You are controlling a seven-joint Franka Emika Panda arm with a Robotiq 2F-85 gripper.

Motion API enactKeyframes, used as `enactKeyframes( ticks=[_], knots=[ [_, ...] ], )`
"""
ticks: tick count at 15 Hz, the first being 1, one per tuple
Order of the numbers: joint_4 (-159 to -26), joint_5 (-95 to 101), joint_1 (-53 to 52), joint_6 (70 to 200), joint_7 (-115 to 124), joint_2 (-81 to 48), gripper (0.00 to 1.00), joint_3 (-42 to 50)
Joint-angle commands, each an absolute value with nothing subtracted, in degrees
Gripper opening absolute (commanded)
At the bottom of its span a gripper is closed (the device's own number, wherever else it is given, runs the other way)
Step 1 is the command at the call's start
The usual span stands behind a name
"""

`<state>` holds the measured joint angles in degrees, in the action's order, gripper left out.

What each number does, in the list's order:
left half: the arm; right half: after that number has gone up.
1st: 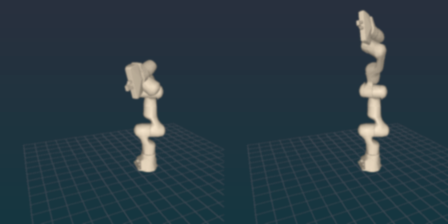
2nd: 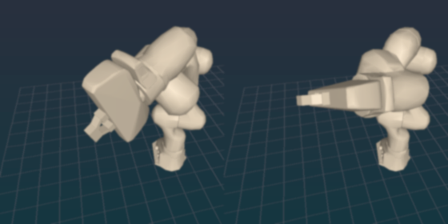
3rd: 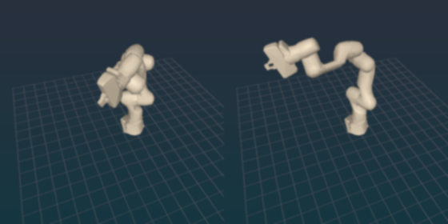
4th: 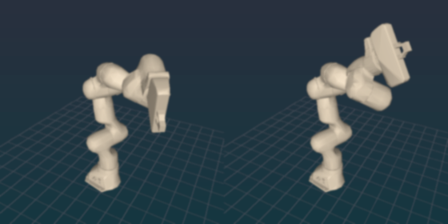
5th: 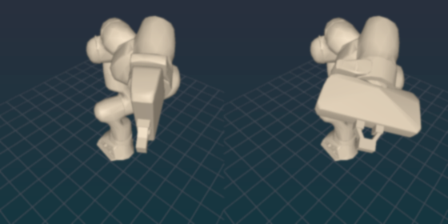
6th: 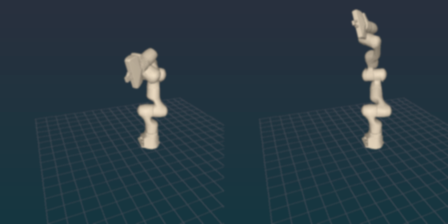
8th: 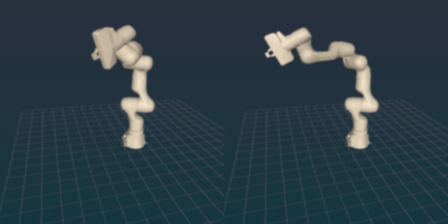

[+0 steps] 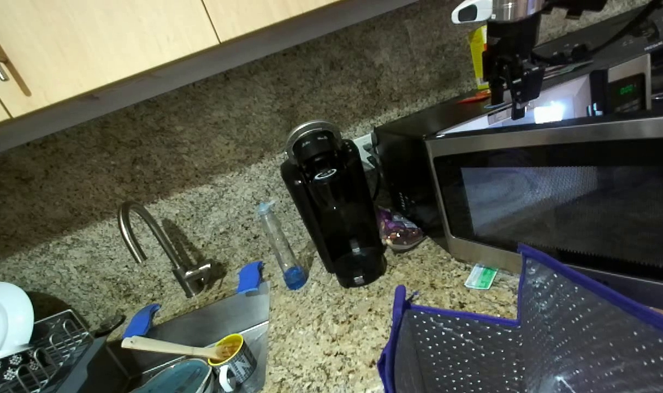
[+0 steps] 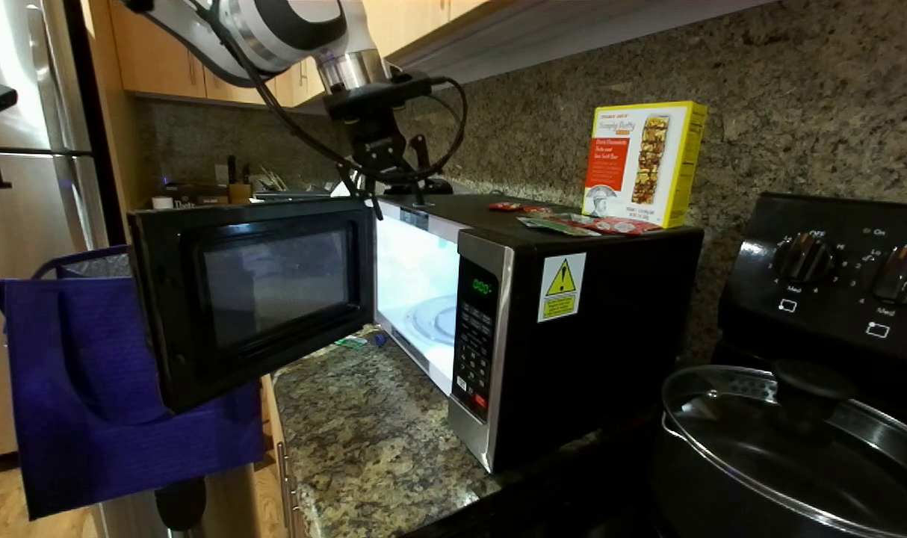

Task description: Take the white object from the top of the microwave and put it on the countertop

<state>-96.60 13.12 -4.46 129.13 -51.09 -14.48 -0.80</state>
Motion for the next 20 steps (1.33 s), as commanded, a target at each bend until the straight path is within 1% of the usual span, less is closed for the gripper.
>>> enactKeyframes(
  ticks=[1,2,4,5,7,8,10,11,14,20],
  knots=[
    [-95.0,13.7,-3.4,127.2,-50.3,-15.7,0.39,-1.9],
    [-94.8,13.6,-3.4,127.3,-50.4,-15.7,0.32,-1.9],
    [-94.6,13.4,-3.3,127.5,-50.3,-15.8,0.21,-2.0],
    [-94.5,13.4,-3.2,127.5,-50.2,-15.8,0.14,-2.0],
    [-94.5,13.2,-3.2,127.7,-50.1,-15.6,0.09,-2.1],
    [-94.6,13.2,-3.2,127.8,-50.0,-15.4,0.08,-2.1],
    [-95.0,13.0,-3.2,127.7,-49.9,-14.8,0.1,-2.2],
    [-95.4,13.0,-3.2,127.7,-49.7,-14.4,0.08,-2.2],
    [-97.2,13.3,-3.4,128.2,-48.5,-12.6,0.09,-2.2],
    [-105.0,11.7,-3.6,130.2,-43.4,-3.1,0.09,-3.5]
  ],
)
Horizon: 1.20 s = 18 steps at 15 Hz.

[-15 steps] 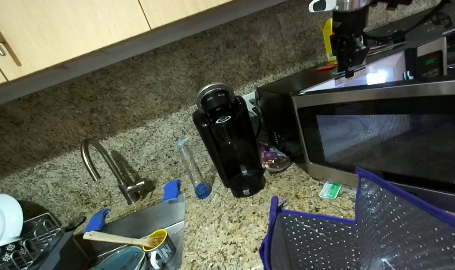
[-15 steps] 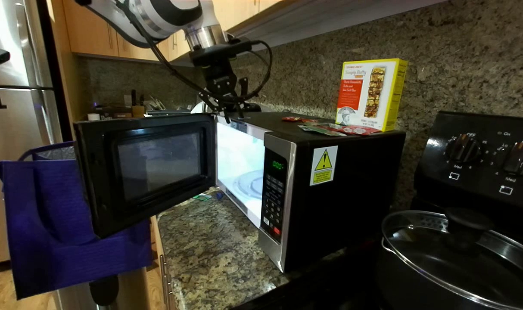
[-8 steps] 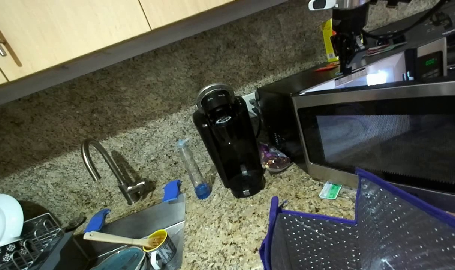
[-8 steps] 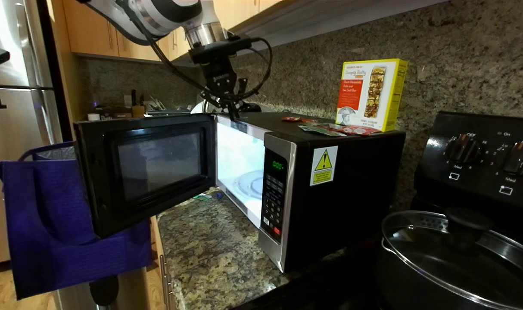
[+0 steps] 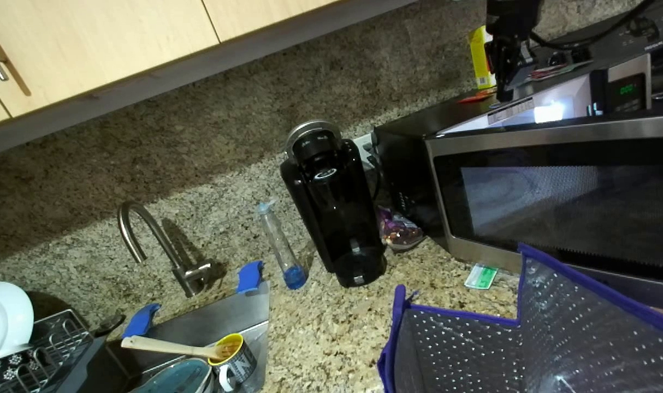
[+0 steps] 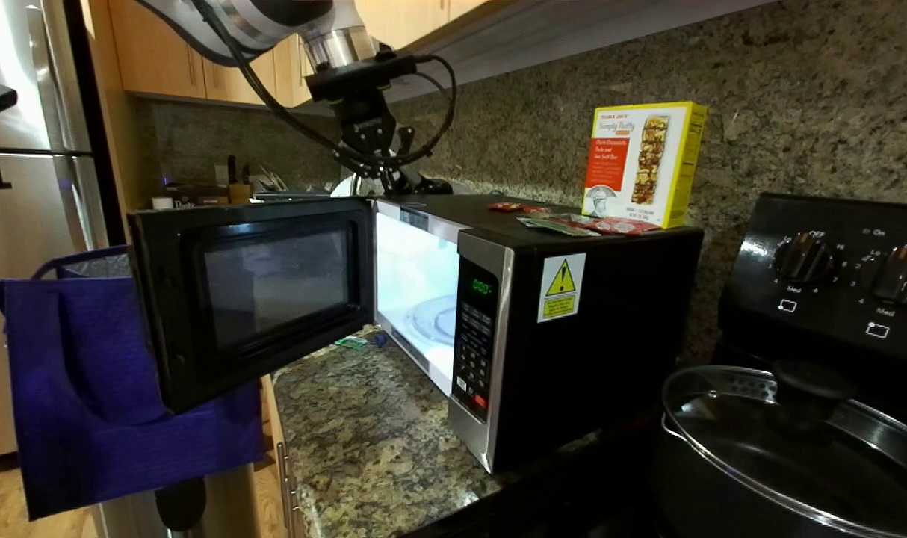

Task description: Take the white object from the top of the microwave and put it on the countertop

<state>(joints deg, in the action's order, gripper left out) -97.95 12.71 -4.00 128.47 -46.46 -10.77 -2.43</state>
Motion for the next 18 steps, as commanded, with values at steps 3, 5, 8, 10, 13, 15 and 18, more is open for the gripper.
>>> enactKeyframes(
  ticks=[3,5,8,10,13,15,18],
  knots=[
    [-109.0,11.9,-4.1,130.8,-40.9,2.8,0.09,-4.1],
    [-110.4,12.5,-4.3,130.3,-39.2,5.1,0.09,-4.1],
    [-110.7,11.8,-4.6,129.9,-38.2,5.5,0.41,-3.8],
    [-110.2,11.9,-4.6,130.1,-38.8,4.1,0.53,-3.6],
    [-109.2,11.1,-4.6,130.6,-40.2,1.6,0.72,-3.5],
    [-108.6,10.6,-4.5,131.6,-40.8,-0.2,0.85,-3.5],
    [-107.6,10.8,-4.3,133.1,-40.9,-2.9,0.99,-3.7]
  ],
)
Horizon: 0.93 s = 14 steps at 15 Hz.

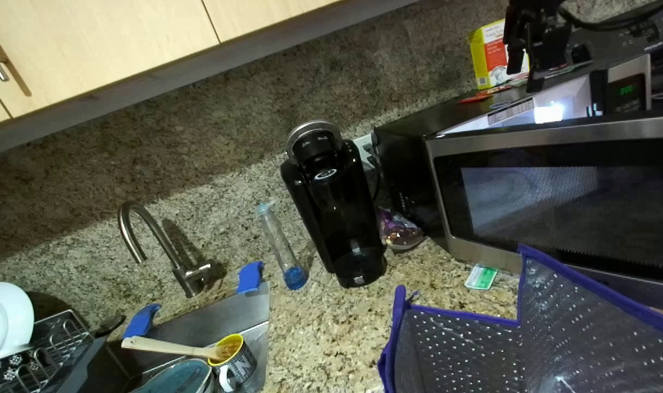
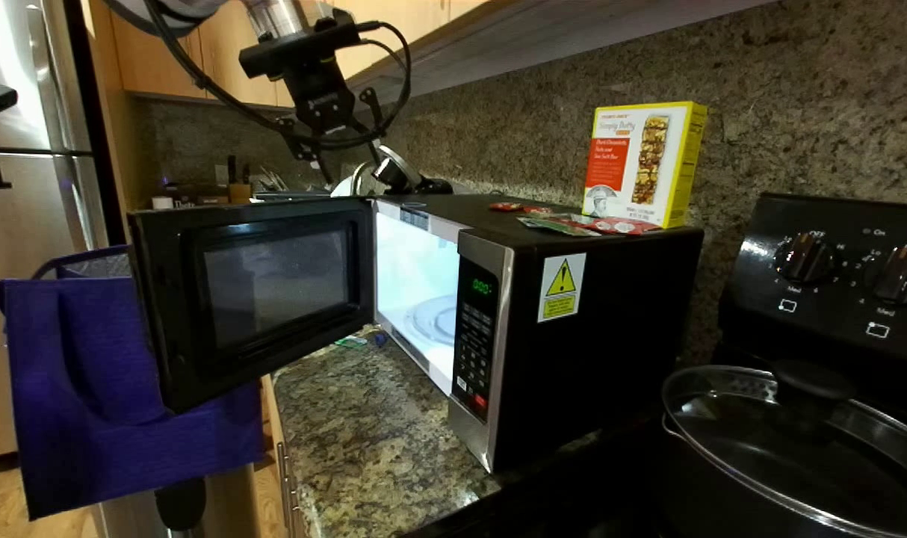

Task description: Take the white object from the top of the microwave and put it on the countertop

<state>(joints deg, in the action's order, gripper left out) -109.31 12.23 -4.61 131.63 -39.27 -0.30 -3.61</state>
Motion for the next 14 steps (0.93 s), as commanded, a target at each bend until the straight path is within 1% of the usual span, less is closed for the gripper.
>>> enactKeyframes(
  ticks=[1,14],
  knots=[
    [-107.1,10.7,-4.2,133.4,-41.0,-3.7,1.0,-3.8],
    [-98.2,11.0,-1.8,134.2,-42.9,-15.0,1.0,-3.8]
  ],
)
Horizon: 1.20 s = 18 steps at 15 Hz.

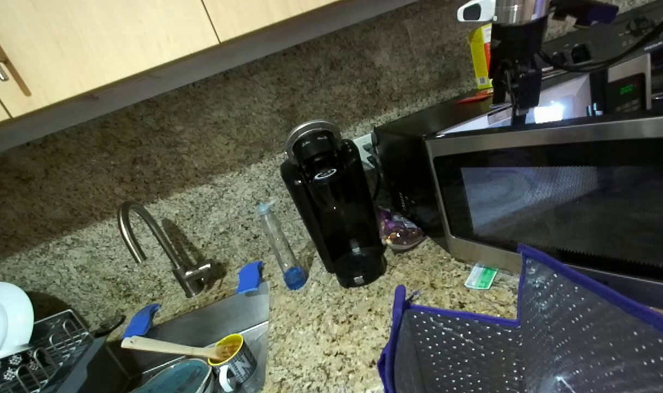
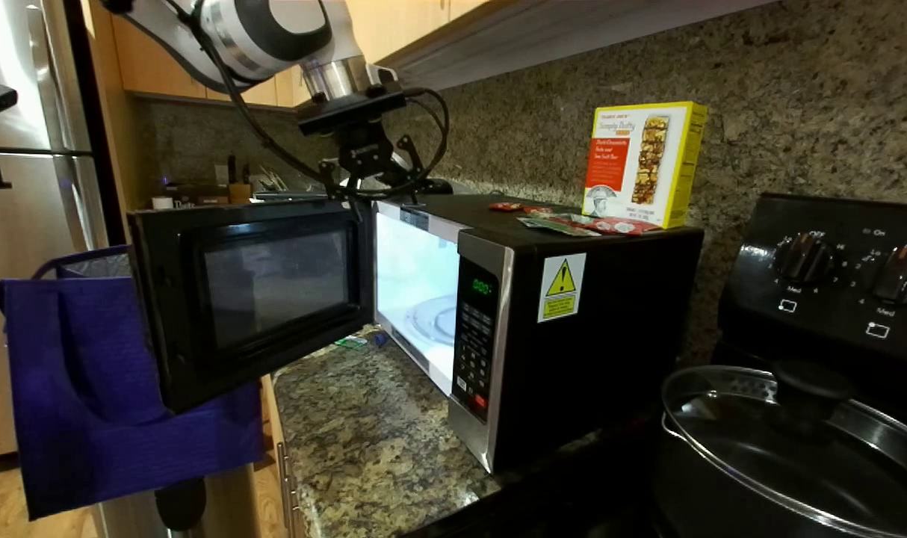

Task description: Take the white object from the top of the microwave and put it on the countertop

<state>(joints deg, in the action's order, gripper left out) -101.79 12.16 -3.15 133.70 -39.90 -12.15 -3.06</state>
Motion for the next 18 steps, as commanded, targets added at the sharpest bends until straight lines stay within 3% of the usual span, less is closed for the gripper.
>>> enactKeyframes(
  ticks=[1,3,4,5,13,18],
  knots=[
    [-97.2,11.1,-1.7,134.2,-43.3,-15.8,1.0,-3.9],
    [-95.2,11.1,-1.5,133.5,-43.9,-17.0,1.0,-4.0],
    [-94.3,11.1,-1.3,133.3,-44.2,-17.6,0.91,-4.1],
    [-93.6,11.1,-1.4,132.7,-44.2,-17.9,0.72,-4.1],
    [-95.4,8.3,-0.1,133.0,-44.0,-16.4,0.22,-4.5],
    [-96.3,6.3,0.3,133.4,-45.9,-15.6,0.16,-4.8]
  ],
)
